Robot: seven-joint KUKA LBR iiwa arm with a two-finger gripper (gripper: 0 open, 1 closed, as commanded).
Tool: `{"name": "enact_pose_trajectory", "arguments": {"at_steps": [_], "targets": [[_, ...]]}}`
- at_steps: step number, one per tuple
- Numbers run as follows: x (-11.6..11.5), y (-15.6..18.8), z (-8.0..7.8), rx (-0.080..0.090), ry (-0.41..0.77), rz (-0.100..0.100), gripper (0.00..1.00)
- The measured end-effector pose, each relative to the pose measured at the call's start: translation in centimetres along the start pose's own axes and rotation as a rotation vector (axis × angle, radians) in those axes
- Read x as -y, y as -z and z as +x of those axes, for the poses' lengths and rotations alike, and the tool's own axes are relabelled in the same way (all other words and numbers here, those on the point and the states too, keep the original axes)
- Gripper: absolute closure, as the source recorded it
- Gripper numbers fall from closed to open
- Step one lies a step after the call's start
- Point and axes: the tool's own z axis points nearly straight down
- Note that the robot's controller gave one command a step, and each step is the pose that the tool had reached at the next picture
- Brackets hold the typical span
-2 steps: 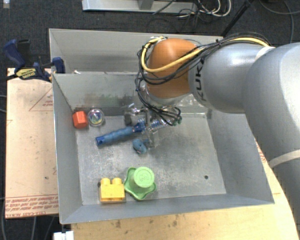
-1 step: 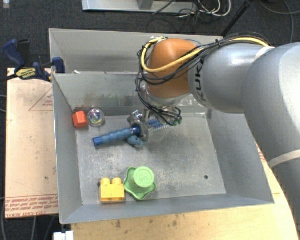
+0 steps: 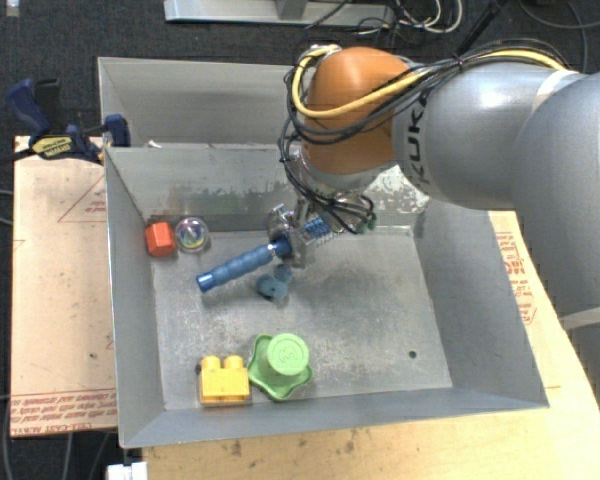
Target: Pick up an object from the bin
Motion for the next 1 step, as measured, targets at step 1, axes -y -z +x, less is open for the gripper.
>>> {"name": "enact_pose_trajectory", "arguments": {"at_steps": [1], "targets": [[-0.01, 0.73, -0.06, -0.004, -0.002, -0.002, 1.00]]}}
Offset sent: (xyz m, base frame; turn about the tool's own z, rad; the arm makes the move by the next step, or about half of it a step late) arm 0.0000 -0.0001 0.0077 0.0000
